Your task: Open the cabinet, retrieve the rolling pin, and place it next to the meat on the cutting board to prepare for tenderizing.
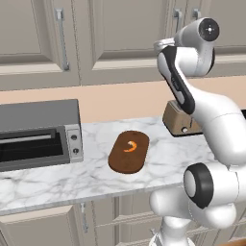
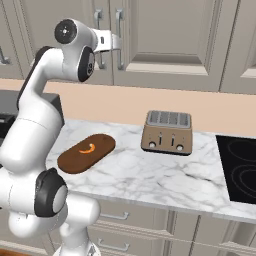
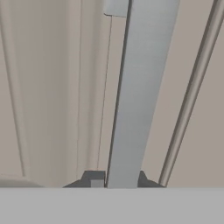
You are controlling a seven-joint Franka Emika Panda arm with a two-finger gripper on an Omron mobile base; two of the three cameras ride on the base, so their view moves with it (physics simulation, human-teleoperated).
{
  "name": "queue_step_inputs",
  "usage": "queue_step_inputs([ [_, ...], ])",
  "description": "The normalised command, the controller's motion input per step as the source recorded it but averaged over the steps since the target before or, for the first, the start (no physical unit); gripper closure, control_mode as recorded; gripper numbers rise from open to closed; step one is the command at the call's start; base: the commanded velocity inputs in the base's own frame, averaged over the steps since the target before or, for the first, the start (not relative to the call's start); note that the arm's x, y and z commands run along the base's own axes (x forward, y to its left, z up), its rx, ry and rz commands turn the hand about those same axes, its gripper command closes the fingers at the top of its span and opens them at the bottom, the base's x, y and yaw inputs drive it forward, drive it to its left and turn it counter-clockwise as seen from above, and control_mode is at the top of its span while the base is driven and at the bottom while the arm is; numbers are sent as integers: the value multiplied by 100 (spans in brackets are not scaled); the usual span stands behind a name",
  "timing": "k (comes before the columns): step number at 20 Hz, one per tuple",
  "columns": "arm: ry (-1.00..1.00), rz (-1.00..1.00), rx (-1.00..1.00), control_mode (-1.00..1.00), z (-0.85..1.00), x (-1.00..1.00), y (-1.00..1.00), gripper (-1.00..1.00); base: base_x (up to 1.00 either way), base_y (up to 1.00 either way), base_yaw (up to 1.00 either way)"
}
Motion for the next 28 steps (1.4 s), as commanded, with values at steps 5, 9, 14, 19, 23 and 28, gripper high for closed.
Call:
queue_step_inputs([
  [5,-1,5,0,-100,0,-6,4,100,0,0,0],
  [9,-1,6,0,-100,0,-37,31,100,0,0,0],
  [14,-1,3,0,-100,0,-65,40,100,0,0,0],
  [19,0,1,0,-100,0,-72,49,100,0,0,0],
  [23,0,0,0,-100,0,-70,58,100,0,0,0],
  [28,0,1,0,-100,0,-83,59,100,0,0,0],
])
